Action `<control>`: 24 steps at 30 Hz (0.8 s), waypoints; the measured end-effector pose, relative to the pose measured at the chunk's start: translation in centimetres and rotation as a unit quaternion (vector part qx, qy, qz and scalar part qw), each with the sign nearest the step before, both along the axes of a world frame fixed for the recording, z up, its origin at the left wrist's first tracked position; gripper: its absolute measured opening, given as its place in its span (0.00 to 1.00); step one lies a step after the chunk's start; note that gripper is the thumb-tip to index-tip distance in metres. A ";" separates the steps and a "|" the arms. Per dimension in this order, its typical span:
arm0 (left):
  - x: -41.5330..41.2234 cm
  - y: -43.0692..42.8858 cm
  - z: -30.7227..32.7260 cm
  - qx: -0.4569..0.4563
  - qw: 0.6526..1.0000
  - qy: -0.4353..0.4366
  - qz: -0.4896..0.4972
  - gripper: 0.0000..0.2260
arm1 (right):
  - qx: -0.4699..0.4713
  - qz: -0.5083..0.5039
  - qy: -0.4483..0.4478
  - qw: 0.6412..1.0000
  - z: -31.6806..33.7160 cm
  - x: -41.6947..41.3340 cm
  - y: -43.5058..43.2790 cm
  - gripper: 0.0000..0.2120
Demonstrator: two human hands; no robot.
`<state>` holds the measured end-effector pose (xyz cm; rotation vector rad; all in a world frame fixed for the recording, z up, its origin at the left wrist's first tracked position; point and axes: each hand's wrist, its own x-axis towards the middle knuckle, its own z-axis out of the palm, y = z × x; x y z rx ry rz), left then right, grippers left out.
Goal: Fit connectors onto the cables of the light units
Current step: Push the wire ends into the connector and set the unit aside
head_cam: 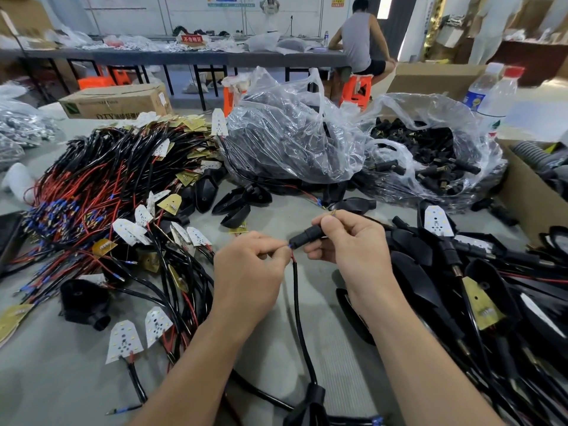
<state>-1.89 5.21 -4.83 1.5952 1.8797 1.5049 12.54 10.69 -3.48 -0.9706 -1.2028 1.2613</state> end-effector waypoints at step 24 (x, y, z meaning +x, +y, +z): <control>-1.0 0.4 0.7 -0.091 0.932 -0.296 -0.190 0.16 | -0.025 -0.070 0.050 0.996 0.0 0.3 -0.1 0.06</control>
